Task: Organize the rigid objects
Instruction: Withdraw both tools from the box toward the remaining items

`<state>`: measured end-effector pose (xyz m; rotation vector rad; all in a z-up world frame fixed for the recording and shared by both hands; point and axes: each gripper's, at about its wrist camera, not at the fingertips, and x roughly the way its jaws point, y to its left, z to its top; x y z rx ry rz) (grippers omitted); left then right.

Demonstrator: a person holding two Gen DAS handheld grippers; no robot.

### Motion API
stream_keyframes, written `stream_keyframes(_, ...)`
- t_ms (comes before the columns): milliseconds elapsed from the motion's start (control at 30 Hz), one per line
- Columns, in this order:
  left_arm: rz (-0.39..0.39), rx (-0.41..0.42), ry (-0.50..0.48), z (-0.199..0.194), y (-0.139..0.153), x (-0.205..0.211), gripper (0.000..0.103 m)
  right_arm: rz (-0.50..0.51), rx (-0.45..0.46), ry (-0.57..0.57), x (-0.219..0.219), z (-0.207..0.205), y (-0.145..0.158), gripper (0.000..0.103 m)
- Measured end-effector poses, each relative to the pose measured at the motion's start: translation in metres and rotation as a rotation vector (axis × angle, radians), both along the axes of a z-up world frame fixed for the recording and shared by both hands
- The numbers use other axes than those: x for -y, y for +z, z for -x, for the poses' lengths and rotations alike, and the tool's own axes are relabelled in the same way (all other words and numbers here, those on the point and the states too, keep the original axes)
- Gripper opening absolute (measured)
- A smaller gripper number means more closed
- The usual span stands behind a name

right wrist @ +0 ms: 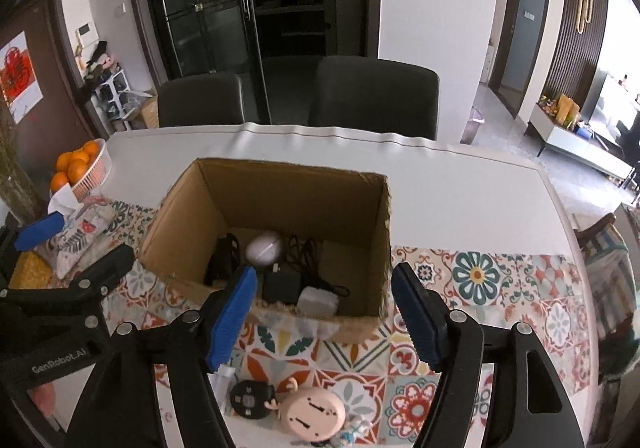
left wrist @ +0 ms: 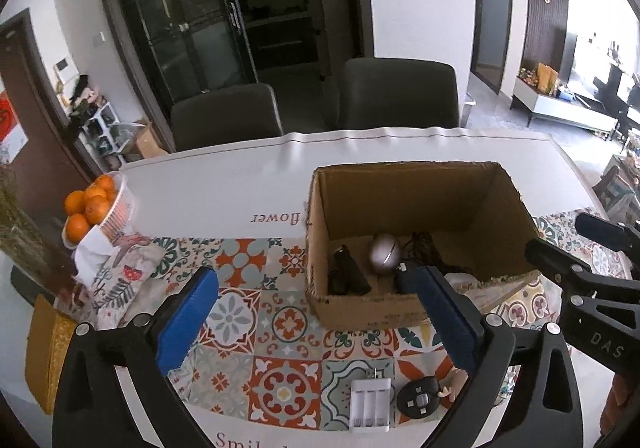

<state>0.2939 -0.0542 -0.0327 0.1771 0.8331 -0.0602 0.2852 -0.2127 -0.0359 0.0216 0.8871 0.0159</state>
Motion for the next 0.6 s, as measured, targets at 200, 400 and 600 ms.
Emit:
stream_keyframes(200, -0.01, 0.014, 0.021, 0.023, -0.002, -0.001, 0.103, -0.006, -0.023, 0.009, 0.003, 0.018, -0.008, 0.072)
stream_keyframes(400, -0.002, -0.025, 0.031, 0.037, -0.015, -0.002, 0.103, -0.012, -0.059, 0.02, 0.003, 0.034, -0.024, 0.072)
stream_keyframes(600, -0.003, -0.084, 0.03, 0.047, -0.036, 0.0, 0.103, -0.013, -0.108, 0.035, 0.002, 0.045, -0.041, 0.072)
